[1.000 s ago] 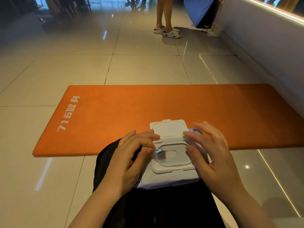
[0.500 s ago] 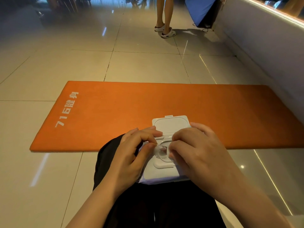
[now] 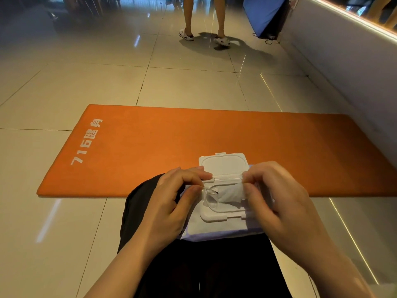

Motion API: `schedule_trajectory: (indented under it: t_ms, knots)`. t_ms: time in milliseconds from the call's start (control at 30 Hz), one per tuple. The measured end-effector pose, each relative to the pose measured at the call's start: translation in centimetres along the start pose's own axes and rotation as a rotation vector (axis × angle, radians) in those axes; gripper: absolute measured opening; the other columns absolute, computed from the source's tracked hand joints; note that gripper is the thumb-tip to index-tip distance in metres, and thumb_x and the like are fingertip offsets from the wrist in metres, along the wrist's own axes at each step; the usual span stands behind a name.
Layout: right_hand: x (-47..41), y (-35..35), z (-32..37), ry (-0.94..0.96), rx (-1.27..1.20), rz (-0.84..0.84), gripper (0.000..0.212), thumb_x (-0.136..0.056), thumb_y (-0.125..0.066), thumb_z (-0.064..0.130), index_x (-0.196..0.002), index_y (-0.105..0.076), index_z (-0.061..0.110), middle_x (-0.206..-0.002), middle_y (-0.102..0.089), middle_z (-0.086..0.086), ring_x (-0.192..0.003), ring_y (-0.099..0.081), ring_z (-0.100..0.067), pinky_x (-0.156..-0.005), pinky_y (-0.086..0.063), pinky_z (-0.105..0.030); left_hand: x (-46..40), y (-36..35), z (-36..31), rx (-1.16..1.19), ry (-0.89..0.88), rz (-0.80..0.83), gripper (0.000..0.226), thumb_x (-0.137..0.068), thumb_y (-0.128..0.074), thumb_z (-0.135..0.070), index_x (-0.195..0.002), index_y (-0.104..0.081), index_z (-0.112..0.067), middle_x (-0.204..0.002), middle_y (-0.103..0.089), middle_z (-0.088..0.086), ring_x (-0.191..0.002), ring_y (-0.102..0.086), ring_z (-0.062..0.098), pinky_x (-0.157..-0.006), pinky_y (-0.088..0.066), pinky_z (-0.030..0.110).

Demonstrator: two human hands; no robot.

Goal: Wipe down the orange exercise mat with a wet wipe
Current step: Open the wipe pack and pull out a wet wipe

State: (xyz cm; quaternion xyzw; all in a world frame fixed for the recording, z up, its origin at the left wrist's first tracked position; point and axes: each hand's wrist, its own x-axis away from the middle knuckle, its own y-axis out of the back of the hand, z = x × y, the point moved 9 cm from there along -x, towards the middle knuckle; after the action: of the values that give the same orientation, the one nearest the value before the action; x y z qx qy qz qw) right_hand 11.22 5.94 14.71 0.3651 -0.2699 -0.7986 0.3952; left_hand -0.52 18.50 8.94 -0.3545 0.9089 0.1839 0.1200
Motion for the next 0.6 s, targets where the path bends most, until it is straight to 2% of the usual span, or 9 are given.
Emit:
schedule_trajectory:
  t_ms: [100, 167, 333, 433, 500, 600]
  knots:
    - [-0.1, -1.2, 0.7, 0.031, 0.07, 0.034, 0.024, -0.088, -0.051, 0.044, -0.095, -0.061, 0.023, -0.093, -0.058, 0.016, -0.084, -0.053, -0.004, -0.07, -0.043, -0.017, 0.1, -0.1, -0.1, -0.017, -0.017, -0.006, 0.013, -0.098, -0.044, -0.033, -0.095, -0.055, -0.04, -0.114, -0.069, -0.015, -0.124, -0.057, 0.019, -0.102, -0.04, 0.056]
    - [-0.2, -1.1, 1.3, 0.071, 0.085, -0.002, 0.021, -0.089, -0.052, 0.04, -0.087, -0.062, 0.023, -0.085, -0.058, 0.018, -0.079, -0.053, -0.005, -0.069, -0.041, -0.02, 0.2, -0.1, -0.2, -0.022, -0.02, -0.012, 0.014, -0.098, -0.044, -0.032, -0.095, -0.055, -0.04, -0.115, -0.068, -0.015, -0.124, -0.057, 0.019, -0.101, -0.041, 0.056]
    - [-0.4, 1.1, 1.5, -0.06, -0.374, -0.233, 0.014, -0.095, -0.052, 0.033, -0.088, -0.056, 0.021, -0.087, -0.062, 0.012, -0.077, -0.06, -0.007, -0.059, -0.05, -0.025, 0.5, 0.1, -0.1, 0.007, 0.012, -0.038, 0.015, -0.097, -0.043, -0.036, -0.093, -0.055, -0.046, -0.114, -0.067, -0.018, -0.121, -0.057, 0.021, -0.097, -0.044, 0.055]
    - [-0.7, 1.4, 1.4, -0.129, -0.464, -0.298, 0.013, -0.097, -0.05, 0.026, -0.085, -0.051, 0.021, -0.077, -0.062, 0.008, -0.063, -0.058, -0.01, -0.053, -0.049, -0.031, 0.6, -0.2, -0.5, -0.022, -0.016, -0.031, 0.014, -0.097, -0.043, -0.035, -0.095, -0.054, -0.044, -0.114, -0.067, -0.017, -0.12, -0.058, 0.023, -0.096, -0.044, 0.056]
    - [-1.1, 1.5, 1.3, -0.152, -0.438, -0.305, 0.012, -0.096, -0.048, 0.026, -0.085, -0.051, 0.02, -0.078, -0.058, 0.003, -0.063, -0.053, -0.015, -0.055, -0.045, -0.033, 0.5, -0.3, -0.6, -0.042, -0.029, -0.028, 0.013, -0.097, -0.042, -0.035, -0.096, -0.053, -0.043, -0.114, -0.067, -0.017, -0.118, -0.059, 0.023, -0.096, -0.044, 0.056]
    - [-1.4, 2.9, 1.8, -0.122, -0.46, -0.418, 0.01, -0.096, -0.048, 0.025, -0.087, -0.05, 0.024, -0.074, -0.056, 0.014, -0.065, -0.052, -0.003, -0.055, -0.041, -0.015, 0.4, -0.1, -0.7, -0.053, -0.045, -0.036, 0.012, -0.098, -0.043, -0.035, -0.098, -0.054, -0.041, -0.114, -0.067, -0.016, -0.116, -0.06, 0.024, -0.093, -0.045, 0.056]
